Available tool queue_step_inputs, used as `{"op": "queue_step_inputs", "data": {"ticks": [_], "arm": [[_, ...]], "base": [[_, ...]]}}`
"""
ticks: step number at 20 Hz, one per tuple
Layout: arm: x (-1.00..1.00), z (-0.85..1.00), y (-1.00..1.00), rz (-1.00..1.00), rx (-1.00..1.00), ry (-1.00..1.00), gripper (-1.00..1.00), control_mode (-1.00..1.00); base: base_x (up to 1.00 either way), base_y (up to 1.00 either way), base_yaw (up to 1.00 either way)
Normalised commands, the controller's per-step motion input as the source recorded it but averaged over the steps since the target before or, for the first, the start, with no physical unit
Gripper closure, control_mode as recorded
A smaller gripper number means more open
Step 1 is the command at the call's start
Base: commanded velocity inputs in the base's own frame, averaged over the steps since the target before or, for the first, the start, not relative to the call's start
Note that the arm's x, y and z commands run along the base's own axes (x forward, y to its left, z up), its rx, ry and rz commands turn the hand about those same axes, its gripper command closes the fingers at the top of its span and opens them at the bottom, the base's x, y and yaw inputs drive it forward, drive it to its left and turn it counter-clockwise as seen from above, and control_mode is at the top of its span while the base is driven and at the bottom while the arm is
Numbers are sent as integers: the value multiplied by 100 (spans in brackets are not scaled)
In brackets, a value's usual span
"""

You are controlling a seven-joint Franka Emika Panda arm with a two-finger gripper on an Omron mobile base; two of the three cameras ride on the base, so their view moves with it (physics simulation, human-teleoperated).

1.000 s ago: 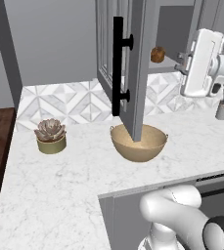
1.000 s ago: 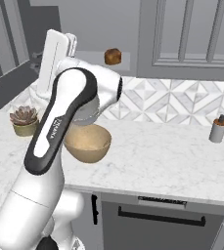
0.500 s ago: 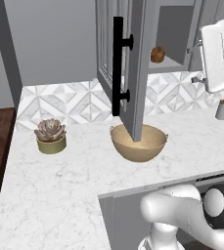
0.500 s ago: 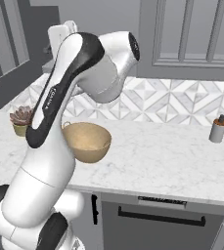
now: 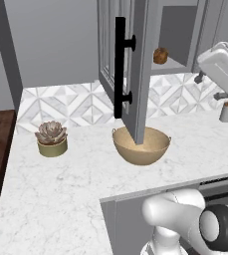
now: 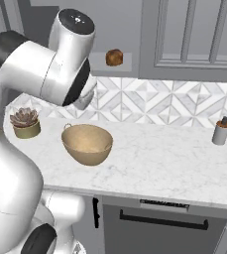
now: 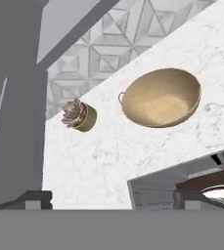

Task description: Open the cabinet, pick up the bread from the cabinet and place it in the basket. Then move the basket to the dining counter.

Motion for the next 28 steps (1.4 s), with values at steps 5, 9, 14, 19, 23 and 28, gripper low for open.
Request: {"op": "queue_step_inputs", "data": {"ticks": [5, 9, 14, 19, 23, 28], "arm": [[22, 43, 5, -14, -26, 0, -100, -100], [26, 14, -15, -3, -19, 0, -100, -100], [22, 0, -4, 0, -31, -5, -100, -100], [24, -3, -2, 0, -20, -21, -100, -100], [44, -16, -7, 3, 0, -22, -100, -100], [65, 0, 0, 0, 0, -8, -100, -100]], "base": [[0, 0, 0], [0, 0, 0], [0, 0, 0], [0, 0, 0], [0, 0, 0], [0, 0, 0]]}}
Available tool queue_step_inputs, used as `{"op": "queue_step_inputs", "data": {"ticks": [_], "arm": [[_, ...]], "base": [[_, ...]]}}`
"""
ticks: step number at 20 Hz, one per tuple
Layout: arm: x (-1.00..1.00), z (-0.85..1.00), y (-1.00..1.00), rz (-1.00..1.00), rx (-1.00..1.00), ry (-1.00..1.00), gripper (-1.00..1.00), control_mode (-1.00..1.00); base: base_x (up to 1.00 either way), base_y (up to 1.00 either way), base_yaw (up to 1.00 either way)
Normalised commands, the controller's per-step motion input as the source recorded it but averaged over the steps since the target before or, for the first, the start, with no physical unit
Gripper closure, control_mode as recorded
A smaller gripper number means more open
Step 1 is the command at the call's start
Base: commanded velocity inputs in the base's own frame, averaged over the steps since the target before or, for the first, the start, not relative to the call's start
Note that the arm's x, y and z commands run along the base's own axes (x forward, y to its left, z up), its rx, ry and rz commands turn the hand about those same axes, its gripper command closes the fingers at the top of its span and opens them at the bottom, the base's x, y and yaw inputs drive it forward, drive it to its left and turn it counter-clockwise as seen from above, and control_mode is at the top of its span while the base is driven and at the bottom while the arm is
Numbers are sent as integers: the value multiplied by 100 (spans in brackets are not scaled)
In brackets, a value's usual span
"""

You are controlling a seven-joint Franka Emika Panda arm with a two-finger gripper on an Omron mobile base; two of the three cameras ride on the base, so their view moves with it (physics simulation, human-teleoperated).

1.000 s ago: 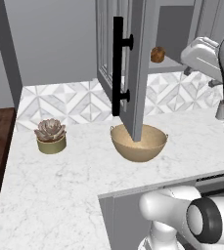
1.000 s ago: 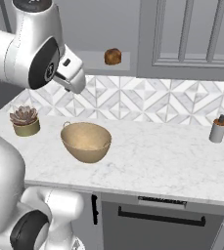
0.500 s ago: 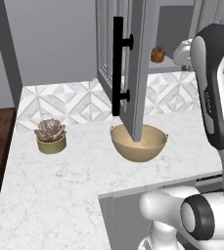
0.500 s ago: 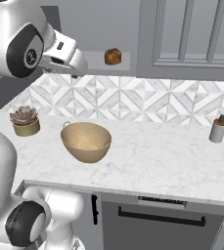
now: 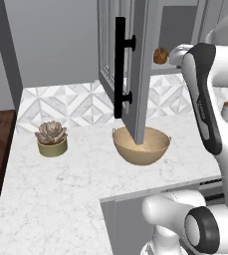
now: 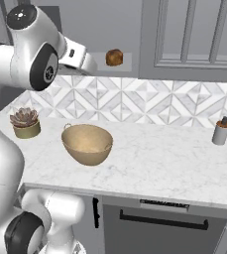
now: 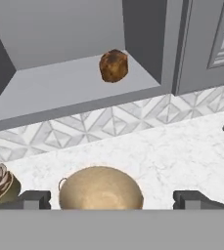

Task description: Open the cabinet, pick up the bread from the cabinet and place it in the basket. Then move the basket to the dining counter.

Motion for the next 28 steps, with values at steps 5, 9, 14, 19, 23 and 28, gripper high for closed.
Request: {"op": "queue_step_inputs", "data": {"ticks": [5, 9, 14, 19, 23, 28], "arm": [[67, 0, 0, -2, -2, 1, -100, -100], [52, 1, 0, -8, -5, 1, -100, -100], [49, 0, 0, -11, -5, 0, -100, -100], [33, 0, -3, -4, 0, 0, -100, -100], [27, 0, -16, 0, 0, 0, -100, -100], [42, 0, -22, 0, 0, 0, -100, -100]], "base": [[0, 0, 0], [0, 0, 0], [0, 0, 0], [0, 0, 0], [0, 0, 0], [0, 0, 0]]}}
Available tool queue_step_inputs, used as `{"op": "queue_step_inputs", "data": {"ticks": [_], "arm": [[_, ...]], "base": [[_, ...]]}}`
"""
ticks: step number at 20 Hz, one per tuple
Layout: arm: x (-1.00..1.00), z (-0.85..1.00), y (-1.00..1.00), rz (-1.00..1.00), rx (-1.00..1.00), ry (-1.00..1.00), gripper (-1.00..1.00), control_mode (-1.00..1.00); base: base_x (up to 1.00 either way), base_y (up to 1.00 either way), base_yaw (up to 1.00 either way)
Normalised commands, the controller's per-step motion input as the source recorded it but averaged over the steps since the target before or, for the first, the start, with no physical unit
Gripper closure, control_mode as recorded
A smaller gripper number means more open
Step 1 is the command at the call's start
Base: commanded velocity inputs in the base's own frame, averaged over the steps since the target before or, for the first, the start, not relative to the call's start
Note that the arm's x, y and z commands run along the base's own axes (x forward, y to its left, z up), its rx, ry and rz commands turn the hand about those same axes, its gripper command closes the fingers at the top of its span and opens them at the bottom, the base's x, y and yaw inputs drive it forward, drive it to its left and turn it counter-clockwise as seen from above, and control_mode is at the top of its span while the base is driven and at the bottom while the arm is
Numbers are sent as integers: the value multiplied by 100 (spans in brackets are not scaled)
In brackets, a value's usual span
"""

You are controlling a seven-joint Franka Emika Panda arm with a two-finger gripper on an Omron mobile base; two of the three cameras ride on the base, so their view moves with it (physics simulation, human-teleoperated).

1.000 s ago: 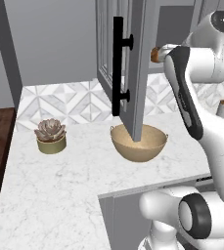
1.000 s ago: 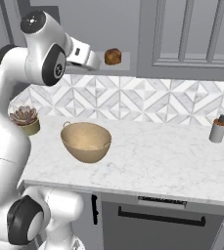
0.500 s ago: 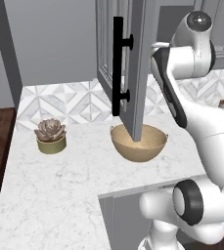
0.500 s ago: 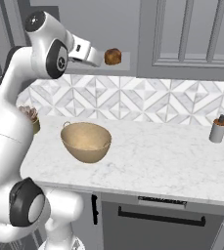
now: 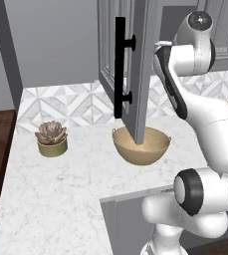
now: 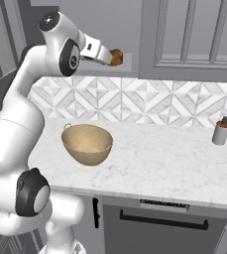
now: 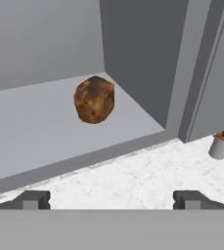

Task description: Open the cabinet, pick up the bread from the cabinet and place it in the basket. Then move the basket to the dining counter.

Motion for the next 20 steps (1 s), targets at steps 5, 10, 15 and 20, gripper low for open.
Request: {"op": "queue_step_inputs", "data": {"ticks": [5, 10, 15, 20], "arm": [[53, 0, 0, 0, 0, 0, -100, -100], [36, 0, 0, 0, 0, 0, -100, -100], [30, -3, 0, 0, 0, 1, -100, -100], [36, -15, 0, 0, 0, 3, -100, -100]], "base": [[0, 0, 0], [0, 0, 0], [0, 0, 0], [0, 0, 0]]}}
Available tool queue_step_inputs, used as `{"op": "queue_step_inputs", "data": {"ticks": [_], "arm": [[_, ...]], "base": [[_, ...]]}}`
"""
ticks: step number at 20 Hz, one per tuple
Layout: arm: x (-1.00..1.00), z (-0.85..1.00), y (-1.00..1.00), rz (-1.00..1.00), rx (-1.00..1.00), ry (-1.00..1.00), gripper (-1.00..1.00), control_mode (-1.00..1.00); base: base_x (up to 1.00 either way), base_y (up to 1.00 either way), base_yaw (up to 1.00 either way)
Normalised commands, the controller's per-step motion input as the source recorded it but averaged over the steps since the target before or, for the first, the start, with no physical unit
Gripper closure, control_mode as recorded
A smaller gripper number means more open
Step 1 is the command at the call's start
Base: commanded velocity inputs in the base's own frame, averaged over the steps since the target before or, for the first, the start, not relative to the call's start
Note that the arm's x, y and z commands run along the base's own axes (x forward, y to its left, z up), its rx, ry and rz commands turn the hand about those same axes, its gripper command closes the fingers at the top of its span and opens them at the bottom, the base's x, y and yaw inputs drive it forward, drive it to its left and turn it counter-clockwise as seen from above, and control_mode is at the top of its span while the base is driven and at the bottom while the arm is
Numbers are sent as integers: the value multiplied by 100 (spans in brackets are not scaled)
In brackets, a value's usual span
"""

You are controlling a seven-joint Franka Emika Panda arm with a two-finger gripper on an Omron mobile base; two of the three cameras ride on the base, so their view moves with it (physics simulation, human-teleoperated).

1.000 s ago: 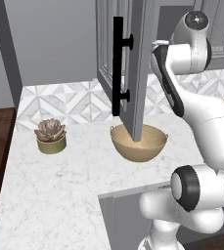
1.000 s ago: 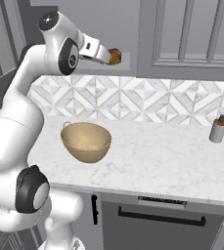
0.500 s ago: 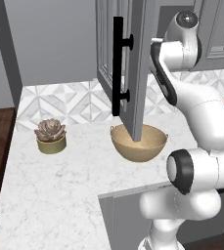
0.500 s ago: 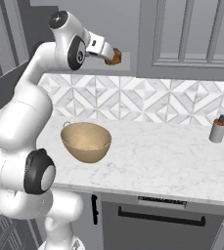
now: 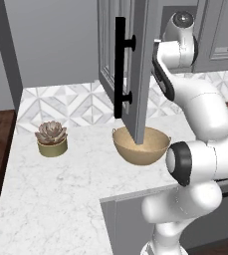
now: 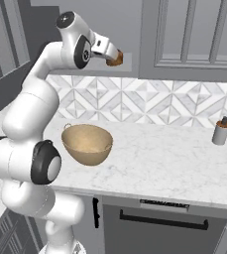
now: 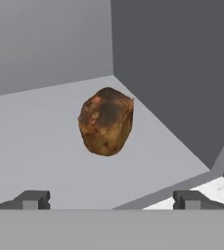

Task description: Open the cabinet, pick up the bread from the cabinet and place it in the basket. Then move the basket to the dining counter.

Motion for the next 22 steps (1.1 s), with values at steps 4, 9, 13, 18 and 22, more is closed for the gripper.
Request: {"op": "queue_step_inputs", "data": {"ticks": [4, 9, 13, 18, 22], "arm": [[33, -11, -1, 0, 0, 0, -100, -100], [37, -1, -6, 0, 0, 1, -100, -100], [35, -3, -15, 0, 0, 5, -100, -100], [38, -7, -8, 0, 0, 4, -100, -100], [35, -3, 0, 0, 0, 4, -100, -100]], "base": [[0, 0, 0], [0, 0, 0], [0, 0, 0], [0, 0, 0], [0, 0, 0]]}}
